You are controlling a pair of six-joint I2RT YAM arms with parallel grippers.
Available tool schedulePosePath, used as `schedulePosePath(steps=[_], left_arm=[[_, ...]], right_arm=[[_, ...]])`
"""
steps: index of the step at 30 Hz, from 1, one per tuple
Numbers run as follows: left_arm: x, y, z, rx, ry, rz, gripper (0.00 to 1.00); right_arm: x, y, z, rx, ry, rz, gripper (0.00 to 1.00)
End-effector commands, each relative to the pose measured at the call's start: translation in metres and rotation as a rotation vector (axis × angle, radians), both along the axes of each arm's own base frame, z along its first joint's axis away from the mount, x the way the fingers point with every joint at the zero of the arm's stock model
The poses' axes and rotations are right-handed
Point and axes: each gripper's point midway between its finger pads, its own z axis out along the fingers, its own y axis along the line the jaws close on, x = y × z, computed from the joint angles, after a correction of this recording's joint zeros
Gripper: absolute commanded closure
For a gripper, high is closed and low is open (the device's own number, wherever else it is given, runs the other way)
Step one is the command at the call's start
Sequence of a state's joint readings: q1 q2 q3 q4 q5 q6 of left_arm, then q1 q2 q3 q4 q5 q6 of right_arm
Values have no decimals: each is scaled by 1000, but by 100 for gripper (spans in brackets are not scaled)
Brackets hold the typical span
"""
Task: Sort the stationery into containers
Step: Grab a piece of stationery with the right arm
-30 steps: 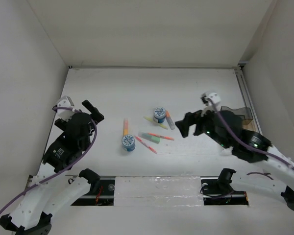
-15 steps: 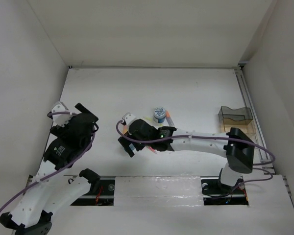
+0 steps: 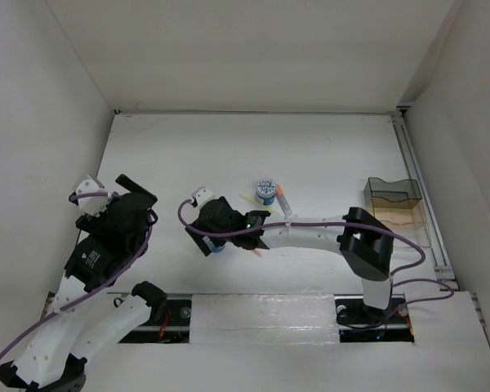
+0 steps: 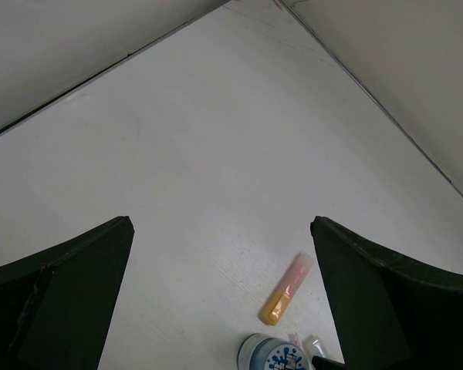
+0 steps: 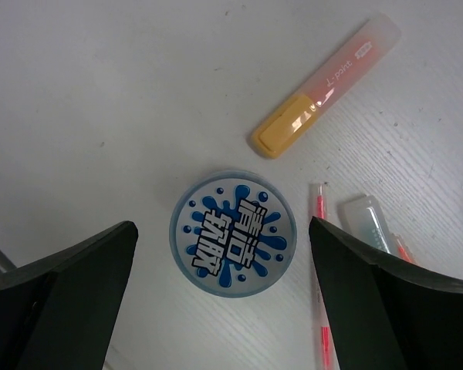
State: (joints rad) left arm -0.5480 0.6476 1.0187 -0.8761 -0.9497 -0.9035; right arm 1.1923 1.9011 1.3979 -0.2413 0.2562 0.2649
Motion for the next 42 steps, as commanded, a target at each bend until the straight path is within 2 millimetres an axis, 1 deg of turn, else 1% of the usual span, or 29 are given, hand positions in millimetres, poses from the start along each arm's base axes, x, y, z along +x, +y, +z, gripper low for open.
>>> schedulePosePath(steps=[1, 2, 3, 4, 6, 7, 9, 10, 12, 13, 14, 15, 16, 19, 20, 22, 24, 25, 26, 27, 28, 30, 34, 35, 38, 39, 40, 41, 42], left_arm=[[1, 3, 11, -10, -38, 26, 0], [1, 3, 11, -10, -38, 26, 0], [0, 4, 12, -14, -45, 26, 0], [0, 4, 12, -15, -45, 26, 0], [0, 4, 12, -15, -45, 26, 0], [0, 4, 12, -15, -45, 26, 0], [0, 4, 12, -15, -45, 26, 0], [0, 4, 12, -15, -45, 26, 0], [0, 4, 12, -15, -45, 26, 0], [0, 4, 12, -15, -45, 26, 0], [0, 4, 12, -7, -41, 23, 0], [1, 4, 14, -12, -49, 23, 0], [1, 4, 14, -12, -49, 23, 0], [1, 2, 13, -17, -46, 15, 0], [1, 2, 13, -17, -46, 15, 0], [1, 2, 13, -17, -46, 15, 0], [1, 3, 13, -9, -41, 13, 0], [1, 3, 13, -9, -41, 13, 0], [1, 3, 13, -9, -41, 13, 0], [1, 3, 13, -9, -41, 13, 0], [1, 3, 13, -9, -41, 13, 0], [1, 3, 13, -9, -41, 13, 0], [1, 3, 13, -9, -41, 13, 0], [-1, 3, 14, -14, -49, 13, 0], [-1, 3, 14, -14, -49, 13, 0], [-1, 3, 14, -14, -49, 13, 0], [-1, 3, 14, -14, -49, 13, 0], [-1, 3, 14, -14, -49, 13, 0], [-1, 3, 14, -14, -49, 13, 0]], right_arm=[[14, 15, 21, 67, -51, -41, 1], [13, 15, 20, 69, -46, -35, 4], [13, 15, 15, 59, -42, -34, 5], [13, 16, 10, 56, -33, -40, 5], [13, 16, 10, 55, -33, -40, 6], [12, 16, 5, 46, -30, -40, 6], [12, 16, 5, 45, -30, -40, 10], [12, 16, 0, 37, -26, -40, 10], [13, 18, 2, 52, -25, -46, 14], [12, 15, -7, 33, -18, -46, 15], [17, 15, -5, 43, -22, -55, 18], [17, 15, -5, 43, -22, -55, 22], [17, 15, -5, 43, -22, -55, 29], [16, 16, -5, 45, -16, -48, 39], [19, 11, -14, 28, -10, -57, 43], [19, 11, -14, 28, -10, -57, 47], [19, 11, -14, 28, -10, -57, 57], [18, 9, -15, 19, -6, -57, 67], [18, 9, -15, 19, -6, -57, 90], [18, 8, -16, 11, -3, -57, 100], [18, 8, -16, 11, -3, -57, 100], [16, 9, -5, 35, -4, -48, 100], [15, 7, 30, 94, -35, -41, 100], [14, 4, 44, 114, -43, -41, 100], [17, -3, 71, 151, -66, -46, 100], [22, -11, 86, 173, -85, -54, 100], [25, -15, 97, 196, -90, -57, 100], [35, -28, 98, 188, -90, -88, 100], [38, -36, 111, 216, -95, -94, 100]])
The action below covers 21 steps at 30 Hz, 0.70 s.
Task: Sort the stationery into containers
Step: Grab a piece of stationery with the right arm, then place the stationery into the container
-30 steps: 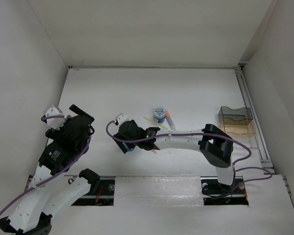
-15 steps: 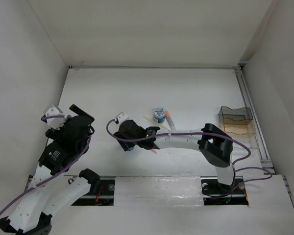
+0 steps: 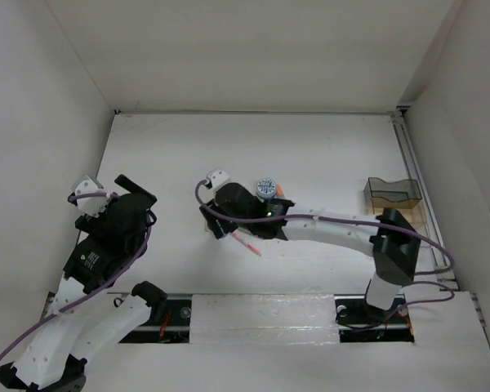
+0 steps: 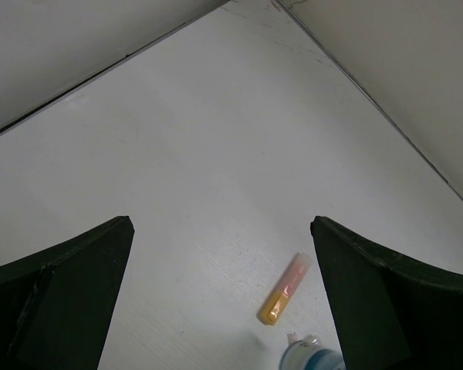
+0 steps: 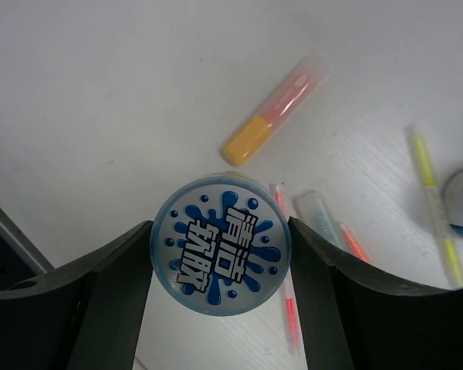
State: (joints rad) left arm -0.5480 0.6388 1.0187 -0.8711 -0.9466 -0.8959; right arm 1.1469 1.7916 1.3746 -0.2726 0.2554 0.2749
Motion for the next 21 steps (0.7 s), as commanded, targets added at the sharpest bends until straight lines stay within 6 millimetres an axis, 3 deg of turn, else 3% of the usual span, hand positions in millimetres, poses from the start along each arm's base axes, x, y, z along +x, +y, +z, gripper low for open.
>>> schedulePosePath(steps=[1, 4, 6, 7, 8, 9, 10, 11, 12, 13, 15, 16, 21], left_arm=[[0, 3, 12, -12, -42, 18, 0], [0, 3, 12, -12, -42, 18, 0], [1, 1, 13, -10, -41, 4, 0], [3, -1, 14, -21, -48, -3, 0], [4, -3, 14, -17, -44, -20, 0], [5, -5, 13, -9, -38, -34, 0], [5, -5, 12, -1, -34, -37, 0], [8, -8, 12, -6, -31, -45, 0], [9, -10, 13, -6, -32, -57, 0], [9, -10, 13, 4, -26, -61, 0], [11, -13, 15, -1, -35, -75, 0], [13, -16, 12, -2, -24, -86, 0], [14, -18, 10, 9, -13, -99, 0]], right_arm=[[29, -26, 77, 152, -93, -58, 100], [56, -77, 98, 148, -133, -158, 100], [84, -129, 97, 117, -137, -273, 100], [90, -154, 112, 140, -158, -322, 100], [98, -176, 115, 137, -163, -373, 100], [115, -217, 113, 115, -159, -474, 100], [119, -242, 110, 93, -161, -539, 100], [120, -268, 125, 105, -190, -602, 100], [120, -295, 119, 60, -183, -676, 100], [127, -335, 123, 51, -193, -793, 100], [123, -378, 126, 40, -197, -923, 100], [123, -413, 122, 15, -183, -1018, 100], [125, -493, 123, -5, -176, -1265, 100]])
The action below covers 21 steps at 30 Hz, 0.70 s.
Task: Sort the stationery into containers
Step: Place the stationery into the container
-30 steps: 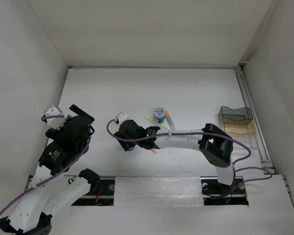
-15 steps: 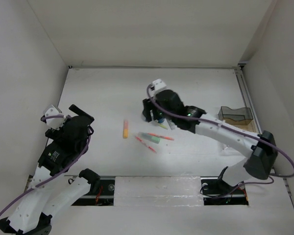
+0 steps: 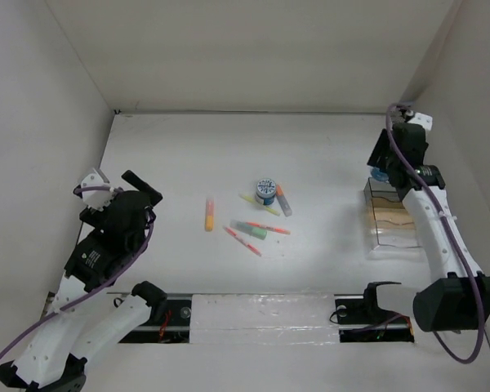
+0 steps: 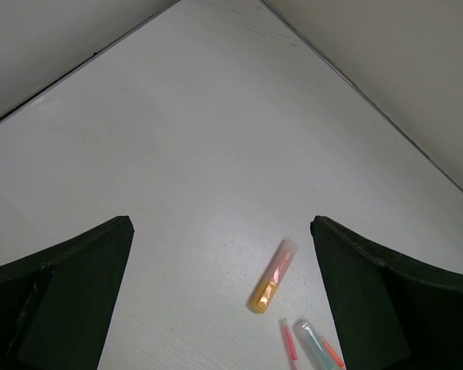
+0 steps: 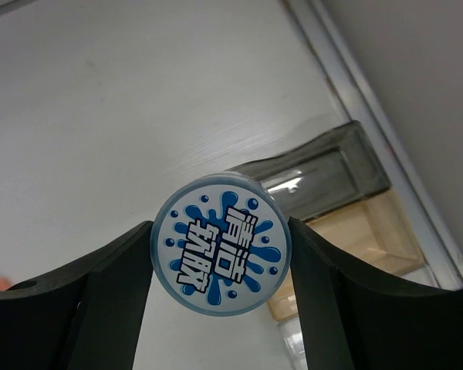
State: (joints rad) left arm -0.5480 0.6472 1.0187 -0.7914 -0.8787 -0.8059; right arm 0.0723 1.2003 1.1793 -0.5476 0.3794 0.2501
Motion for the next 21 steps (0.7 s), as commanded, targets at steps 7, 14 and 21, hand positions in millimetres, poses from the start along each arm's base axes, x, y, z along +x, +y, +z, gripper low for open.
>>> schedulePosePath(steps=[7, 14, 21], left_arm=[[9, -12, 2, 10, -6, -68, 0], [19, -25, 0, 18, 12, -123, 0], [24, -34, -5, 25, 22, -169, 0]], right_arm=[[-1, -96, 5, 20, -28, -317, 100], [14, -119, -9, 57, -43, -369, 100], [39, -126, -34, 104, -20, -379, 100]])
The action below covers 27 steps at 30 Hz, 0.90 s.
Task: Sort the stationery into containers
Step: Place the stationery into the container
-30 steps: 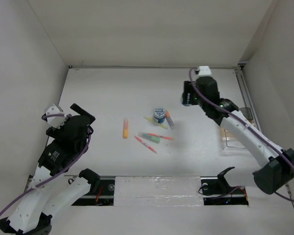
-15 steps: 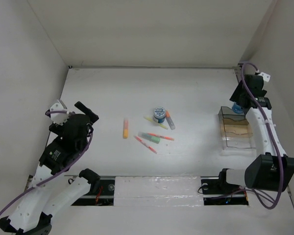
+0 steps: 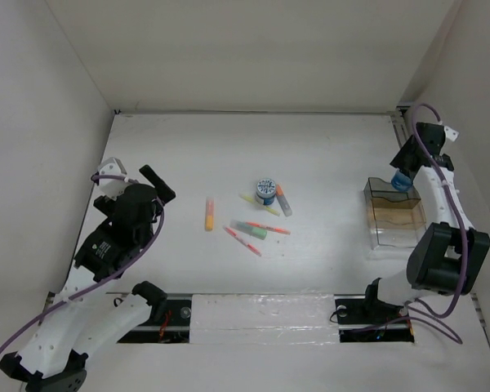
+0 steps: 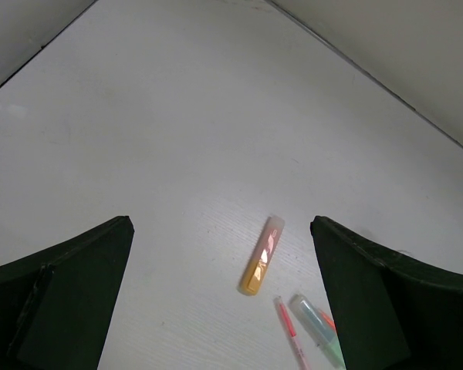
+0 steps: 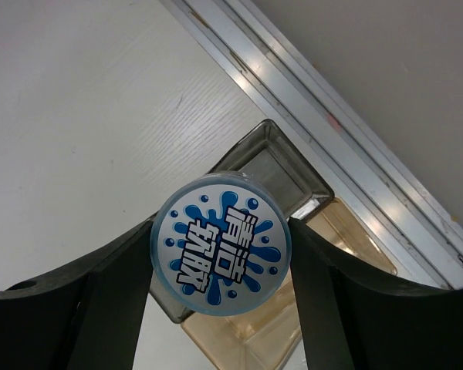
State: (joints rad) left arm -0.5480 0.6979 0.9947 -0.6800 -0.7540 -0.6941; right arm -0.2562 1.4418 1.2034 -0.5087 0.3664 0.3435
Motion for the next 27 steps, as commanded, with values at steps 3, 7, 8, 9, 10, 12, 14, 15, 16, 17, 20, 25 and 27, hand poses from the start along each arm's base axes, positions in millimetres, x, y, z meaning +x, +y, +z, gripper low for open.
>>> schedulePosePath(steps=[3, 7, 8, 9, 10, 12, 14, 15, 16, 17, 20, 25, 27], left_arm=[[5, -5, 3, 7, -17, -28, 0], [5, -3, 3, 2, -22, -15, 0], [5, -2, 0, 17, -7, -6, 0], [5, -2, 0, 18, -6, -6, 0], [7, -3, -3, 25, 5, -6, 0], [8, -3, -7, 37, 25, -6, 0], [9, -4, -9, 33, 30, -3, 0], [9, -4, -9, 33, 30, -3, 0], [9, -4, -9, 33, 30, -3, 0], [9, -4, -9, 33, 30, -3, 0], [9, -4, -9, 33, 30, -3, 0], [9, -4, -9, 33, 30, -3, 0], [9, -3, -8, 37, 28, 5, 0]], right_arm=[[36, -10, 18, -2, -130, -21, 100], [46, -11, 6, 11, -115, -11, 100], [46, -9, 6, 13, -112, 4, 100], [49, -10, 3, 13, -112, 4, 100], [50, -10, -1, 15, -103, 4, 100], [48, -16, -4, 5, -88, -6, 100], [44, -20, -6, 1, -77, -22, 100], [44, -21, -6, -4, -72, -17, 100], [43, -22, -5, -12, -70, -26, 100], [41, -26, -5, -12, -70, -35, 100], [41, -26, -5, -12, -70, -35, 100], [37, -20, -6, 4, -75, -15, 100], [36, -22, -4, -5, -83, -22, 100]])
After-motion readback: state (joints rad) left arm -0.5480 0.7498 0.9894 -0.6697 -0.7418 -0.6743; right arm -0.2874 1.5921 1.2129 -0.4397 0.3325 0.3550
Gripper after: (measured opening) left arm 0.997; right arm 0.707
